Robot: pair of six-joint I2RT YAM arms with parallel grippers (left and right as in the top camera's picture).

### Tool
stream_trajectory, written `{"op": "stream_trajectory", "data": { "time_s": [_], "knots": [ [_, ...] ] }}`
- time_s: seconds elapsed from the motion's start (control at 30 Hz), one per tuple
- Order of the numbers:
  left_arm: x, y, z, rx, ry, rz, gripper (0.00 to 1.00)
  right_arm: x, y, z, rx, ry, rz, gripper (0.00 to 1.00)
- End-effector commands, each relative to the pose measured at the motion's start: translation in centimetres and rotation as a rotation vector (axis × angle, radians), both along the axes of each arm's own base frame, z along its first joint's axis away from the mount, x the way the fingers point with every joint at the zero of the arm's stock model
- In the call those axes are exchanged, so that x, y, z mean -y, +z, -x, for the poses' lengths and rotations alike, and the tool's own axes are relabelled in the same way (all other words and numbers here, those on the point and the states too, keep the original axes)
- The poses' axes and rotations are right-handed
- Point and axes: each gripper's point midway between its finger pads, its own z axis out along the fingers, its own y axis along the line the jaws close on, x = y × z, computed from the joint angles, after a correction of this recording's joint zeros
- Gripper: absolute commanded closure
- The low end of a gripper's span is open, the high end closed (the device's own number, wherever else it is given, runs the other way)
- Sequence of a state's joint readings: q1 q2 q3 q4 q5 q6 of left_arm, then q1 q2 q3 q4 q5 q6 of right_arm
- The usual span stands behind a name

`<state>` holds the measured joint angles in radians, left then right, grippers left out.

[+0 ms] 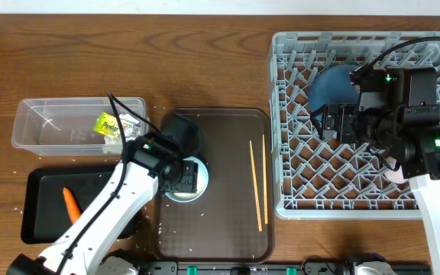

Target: Sort waste into correct bins and load items into the dishwasher rack

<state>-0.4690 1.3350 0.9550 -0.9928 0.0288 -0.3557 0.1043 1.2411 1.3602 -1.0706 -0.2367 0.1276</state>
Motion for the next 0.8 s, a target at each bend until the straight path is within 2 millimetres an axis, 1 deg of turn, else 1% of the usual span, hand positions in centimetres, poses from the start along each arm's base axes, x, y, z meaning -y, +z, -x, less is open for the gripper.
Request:
{"op": "stream_trajectory", "data": {
  "time_s": [0.0, 0.07, 0.17, 0.37, 0.43, 0.53, 0.63, 0.7, 0.77],
  "knots": [
    [-2.1, -0.3, -1.3, 0.033, 0.092, -0.07, 0.29, -0.6, 0.6, 0.3, 0.008, 0.008, -0.02, 0.07],
    [-2.3, -0.4, -1.6, 0.036, 0.105, -0.068, 0.29, -0.6, 0.6, 0.3, 0.01, 0.008, -0.021, 0.07],
    [-2.4, -1.0, -1.6, 0.015, 0.106, -0.079, 0.29, -0.6, 0.6, 0.3, 0.009, 0.007, -0.021, 0.07],
    [-2.7, -3.6, -0.9, -0.083, 0.097, -0.126, 0.29, -0.6, 0.5, 0.4, 0.003, 0.007, -0.02, 0.07],
    [-2.3, -4.2, -0.6, -0.116, 0.083, -0.115, 0.3, -0.6, 0.5, 0.4, 0.002, 0.007, -0.02, 0.07],
    [-2.7, -4.5, -0.6, -0.125, 0.063, -0.141, 0.3, -0.6, 0.5, 0.5, 0.0, 0.008, -0.019, 0.07],
    [-3.4, -4.4, -1.1, -0.098, 0.065, -0.181, 0.3, -0.6, 0.4, 0.5, -0.004, 0.007, -0.019, 0.07],
    [-3.3, -4.5, -1.4, -0.084, 0.066, -0.18, 0.3, -0.6, 0.4, 0.5, -0.003, 0.008, -0.019, 0.07],
    [-3.0, -4.7, -1.8, -0.073, 0.066, -0.166, 0.36, -0.6, 0.4, 0.5, -0.003, 0.007, -0.019, 0.07]
  ]
}}
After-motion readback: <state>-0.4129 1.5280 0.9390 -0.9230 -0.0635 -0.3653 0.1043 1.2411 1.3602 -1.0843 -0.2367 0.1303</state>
